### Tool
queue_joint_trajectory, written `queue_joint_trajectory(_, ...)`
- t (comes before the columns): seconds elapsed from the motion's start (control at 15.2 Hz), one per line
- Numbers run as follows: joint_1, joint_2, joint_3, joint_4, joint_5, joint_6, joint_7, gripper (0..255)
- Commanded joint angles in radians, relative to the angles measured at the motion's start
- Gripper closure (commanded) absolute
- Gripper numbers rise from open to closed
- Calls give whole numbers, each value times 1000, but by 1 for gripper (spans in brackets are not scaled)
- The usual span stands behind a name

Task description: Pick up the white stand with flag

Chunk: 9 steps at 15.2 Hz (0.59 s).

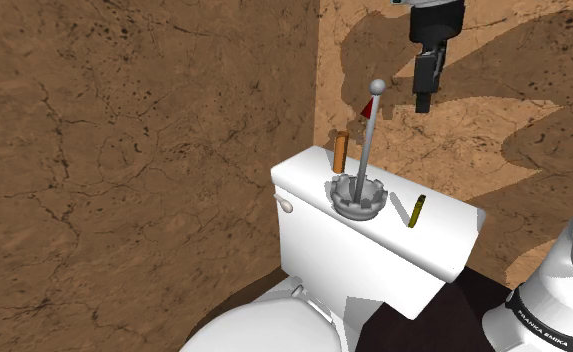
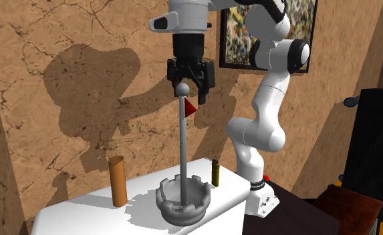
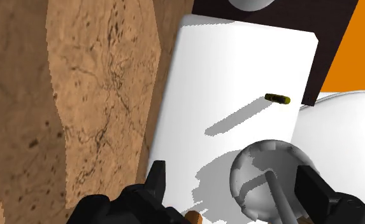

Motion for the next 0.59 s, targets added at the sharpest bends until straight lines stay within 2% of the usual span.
queue_joint_trajectory(0.0, 8, 68, 30, 89, -12, -23, 2, 0)
queue_joint_trajectory(0.4, 40, 272, 141, 383, -68, -127, 30, 0)
queue_joint_trajectory(0.46, 44, 288, 149, 406, -74, -136, 32, 0)
queue_joint_trajectory(0.53, 44, 280, 147, 384, -71, -121, 33, 0)
